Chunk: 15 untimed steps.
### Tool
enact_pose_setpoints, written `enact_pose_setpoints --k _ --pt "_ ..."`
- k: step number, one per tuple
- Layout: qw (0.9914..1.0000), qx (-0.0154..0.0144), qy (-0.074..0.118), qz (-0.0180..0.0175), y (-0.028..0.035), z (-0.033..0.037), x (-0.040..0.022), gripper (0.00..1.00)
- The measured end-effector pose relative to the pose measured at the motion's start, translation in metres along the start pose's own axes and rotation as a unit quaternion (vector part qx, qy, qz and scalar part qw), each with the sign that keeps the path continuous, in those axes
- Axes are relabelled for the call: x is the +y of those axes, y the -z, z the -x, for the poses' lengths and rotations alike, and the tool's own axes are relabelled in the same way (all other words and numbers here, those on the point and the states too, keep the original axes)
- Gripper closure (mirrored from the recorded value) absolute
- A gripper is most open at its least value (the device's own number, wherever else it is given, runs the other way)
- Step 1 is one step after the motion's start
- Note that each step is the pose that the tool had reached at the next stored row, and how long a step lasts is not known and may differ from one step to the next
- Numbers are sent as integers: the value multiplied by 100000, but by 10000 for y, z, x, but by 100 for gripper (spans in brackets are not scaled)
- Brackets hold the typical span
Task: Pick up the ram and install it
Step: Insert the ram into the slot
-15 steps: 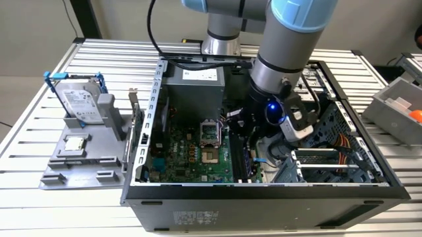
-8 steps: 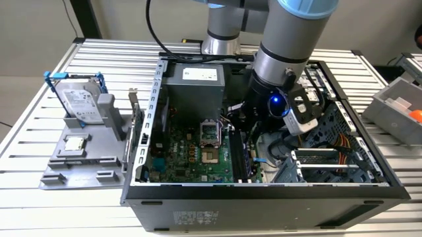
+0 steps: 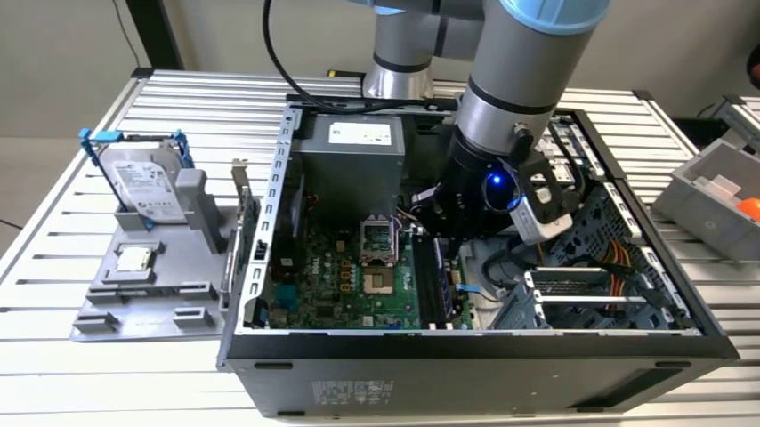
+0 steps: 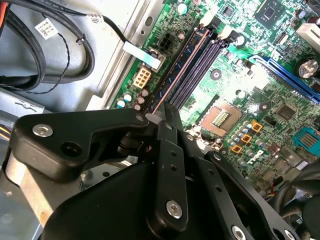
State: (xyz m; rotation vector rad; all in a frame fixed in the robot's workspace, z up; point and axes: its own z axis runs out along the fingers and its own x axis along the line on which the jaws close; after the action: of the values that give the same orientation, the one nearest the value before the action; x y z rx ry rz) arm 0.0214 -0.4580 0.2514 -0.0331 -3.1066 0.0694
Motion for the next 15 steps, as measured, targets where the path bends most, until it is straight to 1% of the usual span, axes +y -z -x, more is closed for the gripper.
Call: enact_pose_setpoints --k 15 --pt "100000 -2 0 -9 0 0 0 100"
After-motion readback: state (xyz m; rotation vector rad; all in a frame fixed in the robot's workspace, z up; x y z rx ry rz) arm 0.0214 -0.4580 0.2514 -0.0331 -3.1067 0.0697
